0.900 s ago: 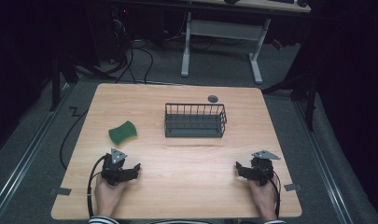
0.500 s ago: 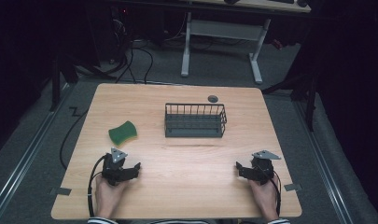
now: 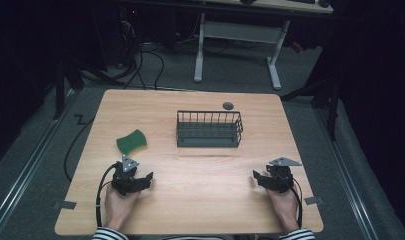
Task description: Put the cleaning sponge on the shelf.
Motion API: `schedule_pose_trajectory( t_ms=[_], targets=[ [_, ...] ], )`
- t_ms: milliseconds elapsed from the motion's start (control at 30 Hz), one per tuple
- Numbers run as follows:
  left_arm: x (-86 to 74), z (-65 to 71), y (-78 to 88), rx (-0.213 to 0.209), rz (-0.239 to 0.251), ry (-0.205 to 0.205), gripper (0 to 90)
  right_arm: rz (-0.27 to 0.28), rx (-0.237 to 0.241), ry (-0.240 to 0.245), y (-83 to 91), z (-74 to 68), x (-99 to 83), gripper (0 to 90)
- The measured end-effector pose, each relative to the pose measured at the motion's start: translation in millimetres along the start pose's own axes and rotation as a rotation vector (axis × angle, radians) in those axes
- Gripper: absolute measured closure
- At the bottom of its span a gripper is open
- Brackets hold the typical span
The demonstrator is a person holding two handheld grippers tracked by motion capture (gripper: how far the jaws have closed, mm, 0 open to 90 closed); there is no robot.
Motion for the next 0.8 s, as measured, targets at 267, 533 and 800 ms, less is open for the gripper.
schedule_pose_trajectory(
  t_ms=[267,533,800],
  targets=[
    [29.2,10.4,-3.5,-0.058,0.034,0.004,35.8,0.053,0.035,0.027,-8.9,-7.2,40.3,45.7],
    [79.2,33.5,-20.0,-0.091,0.07,-0.023,38.2,0.065,0.072,0.012,-27.9,-4.3,71.8,49.1],
    [103.7,51.3,-43.3,-0.095,0.047,-0.048,38.5,0.034,0.083,-0.001,-47.6,-2.1,93.2,53.7]
  ],
)
Point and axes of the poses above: each handheld gripper's, and its own axes: y roughly backward along the jaws, x roughly out of its top, z roughly to its right, the point moved 7 cm from there along -y, roughly forward along the jaws, and after that the axes turned 11 degrees about x, right-handed, at the moved point
